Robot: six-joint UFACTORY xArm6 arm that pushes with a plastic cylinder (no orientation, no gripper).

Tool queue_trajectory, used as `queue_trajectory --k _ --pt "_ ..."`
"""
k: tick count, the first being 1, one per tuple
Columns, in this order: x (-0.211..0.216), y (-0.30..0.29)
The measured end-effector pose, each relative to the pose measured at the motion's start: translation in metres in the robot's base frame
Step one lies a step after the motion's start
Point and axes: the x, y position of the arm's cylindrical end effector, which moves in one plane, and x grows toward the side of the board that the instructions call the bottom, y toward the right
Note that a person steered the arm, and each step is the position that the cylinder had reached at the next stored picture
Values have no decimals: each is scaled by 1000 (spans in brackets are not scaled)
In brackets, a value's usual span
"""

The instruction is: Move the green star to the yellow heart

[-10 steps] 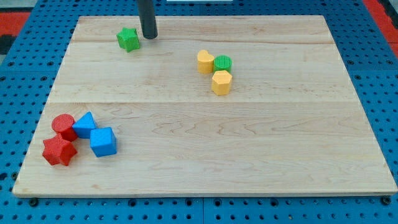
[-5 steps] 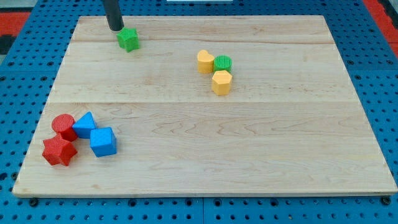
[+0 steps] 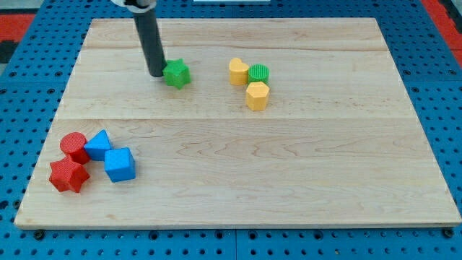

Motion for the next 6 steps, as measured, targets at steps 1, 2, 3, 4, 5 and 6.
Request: queue_trajectory --k 1,2,3,4,5,6 --pt "6 30" --pt "13 41" --pt "17 41" --pt "17 41" --pt "16 41" --pt "16 54"
